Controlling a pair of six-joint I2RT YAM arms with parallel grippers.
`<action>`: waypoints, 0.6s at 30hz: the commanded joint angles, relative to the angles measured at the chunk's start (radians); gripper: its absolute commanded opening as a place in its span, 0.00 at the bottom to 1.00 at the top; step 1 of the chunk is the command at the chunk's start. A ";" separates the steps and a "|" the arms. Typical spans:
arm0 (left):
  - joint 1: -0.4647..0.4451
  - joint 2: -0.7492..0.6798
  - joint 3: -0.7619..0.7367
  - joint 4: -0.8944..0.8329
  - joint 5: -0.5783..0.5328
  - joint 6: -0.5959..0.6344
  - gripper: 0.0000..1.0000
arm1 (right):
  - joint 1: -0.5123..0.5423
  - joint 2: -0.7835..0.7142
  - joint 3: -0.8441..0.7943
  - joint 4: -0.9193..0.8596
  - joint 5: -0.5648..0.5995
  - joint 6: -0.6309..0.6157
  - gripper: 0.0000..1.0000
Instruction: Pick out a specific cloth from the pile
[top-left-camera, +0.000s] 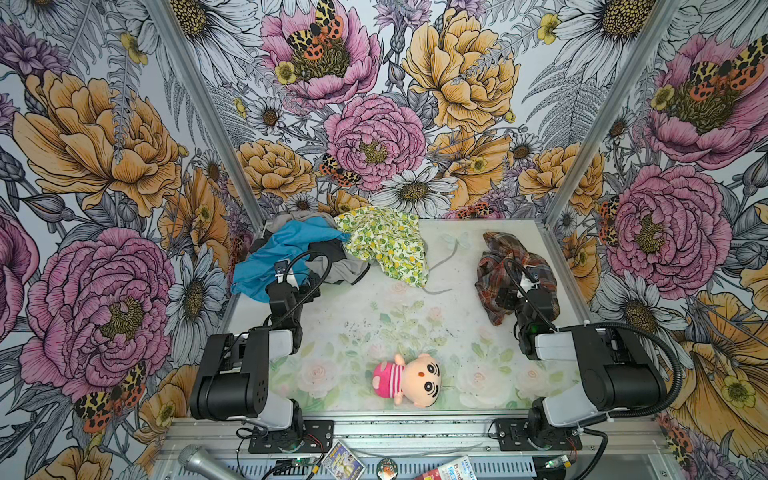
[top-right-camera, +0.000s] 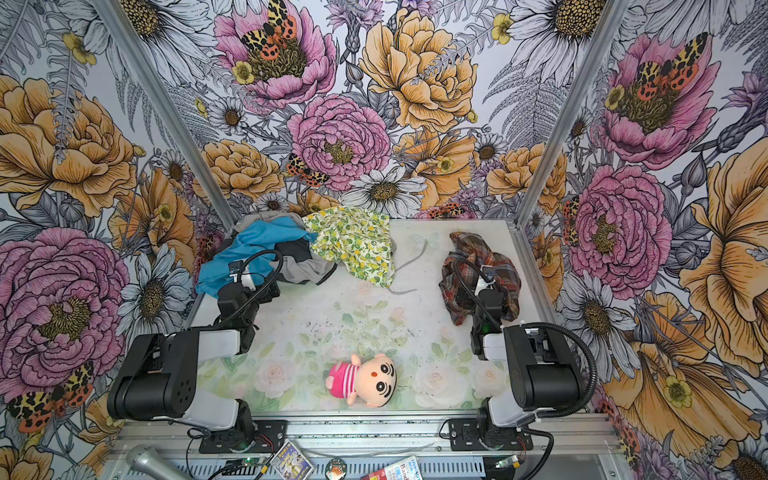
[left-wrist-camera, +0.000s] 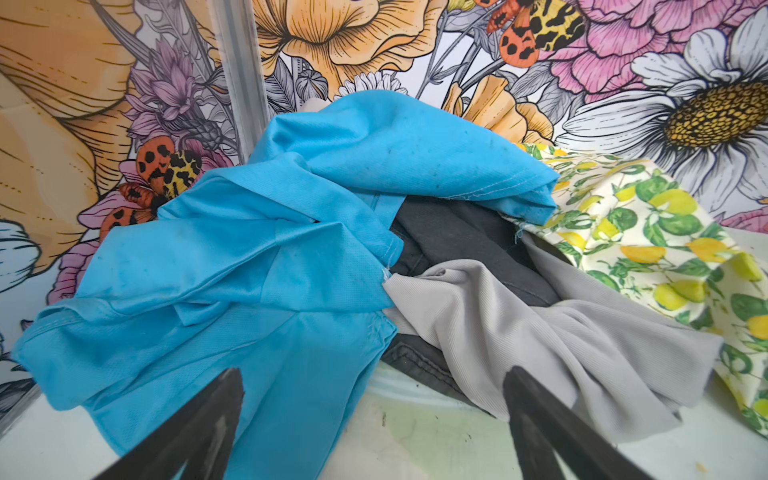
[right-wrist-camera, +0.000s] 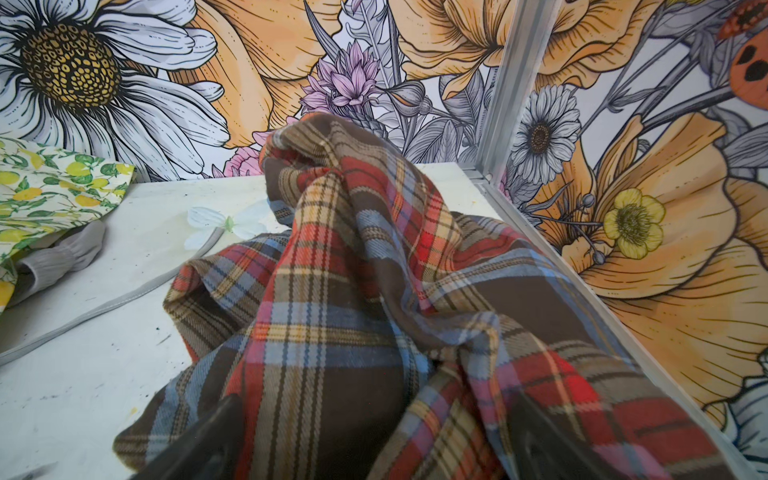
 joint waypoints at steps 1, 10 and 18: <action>-0.018 0.027 -0.035 0.127 0.001 0.021 0.99 | 0.005 0.007 0.018 0.044 0.056 0.003 1.00; -0.052 0.032 -0.020 0.106 -0.054 0.048 0.99 | 0.005 0.007 0.025 0.028 0.070 0.010 0.99; -0.055 0.031 -0.020 0.104 -0.054 0.054 0.99 | 0.005 0.009 0.024 0.030 0.071 0.008 0.99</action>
